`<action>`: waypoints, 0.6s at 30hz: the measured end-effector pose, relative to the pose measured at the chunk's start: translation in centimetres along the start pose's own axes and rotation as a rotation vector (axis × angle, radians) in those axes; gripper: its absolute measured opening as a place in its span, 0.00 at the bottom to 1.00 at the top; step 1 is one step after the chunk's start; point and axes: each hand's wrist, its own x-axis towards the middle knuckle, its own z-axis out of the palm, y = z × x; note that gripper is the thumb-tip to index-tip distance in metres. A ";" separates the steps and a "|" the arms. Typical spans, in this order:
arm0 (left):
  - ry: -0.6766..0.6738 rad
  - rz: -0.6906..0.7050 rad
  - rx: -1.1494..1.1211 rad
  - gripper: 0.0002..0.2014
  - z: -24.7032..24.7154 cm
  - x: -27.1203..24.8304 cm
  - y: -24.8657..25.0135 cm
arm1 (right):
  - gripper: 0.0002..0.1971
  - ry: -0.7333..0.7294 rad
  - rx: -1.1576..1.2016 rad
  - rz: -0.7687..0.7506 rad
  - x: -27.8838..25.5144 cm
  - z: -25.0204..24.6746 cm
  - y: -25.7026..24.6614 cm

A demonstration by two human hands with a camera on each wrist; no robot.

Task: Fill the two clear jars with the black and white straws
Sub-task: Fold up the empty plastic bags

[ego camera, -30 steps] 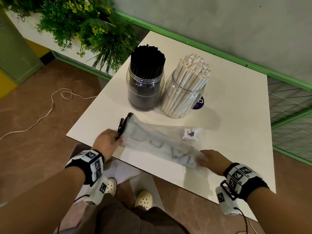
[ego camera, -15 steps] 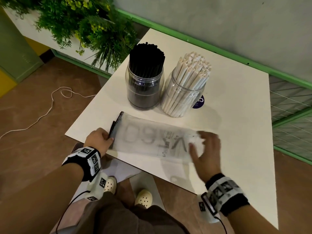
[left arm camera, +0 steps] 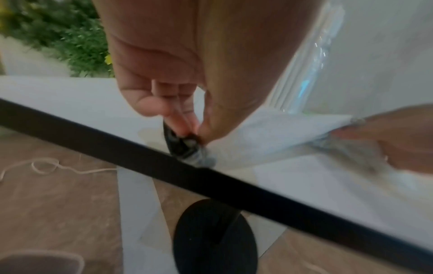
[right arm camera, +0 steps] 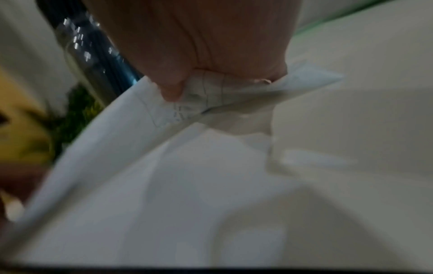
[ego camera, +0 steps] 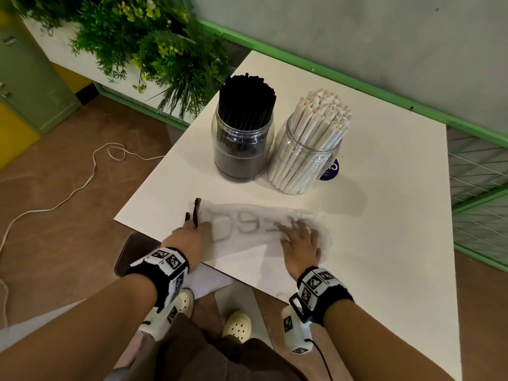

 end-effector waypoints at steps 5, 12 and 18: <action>-0.190 -0.007 -0.829 0.41 -1.4 -1.6 3.8 | 0.20 -0.100 1.085 -0.138 -2.5 -1.8 -4.8; -0.031 0.135 -1.622 0.20 -4.9 -2.9 8.0 | 0.17 -0.199 1.367 -0.072 -4.6 -5.3 -8.6; 0.178 0.069 -1.366 0.17 -5.6 -2.4 6.8 | 0.39 0.369 0.175 -0.712 -6.2 -6.1 -6.6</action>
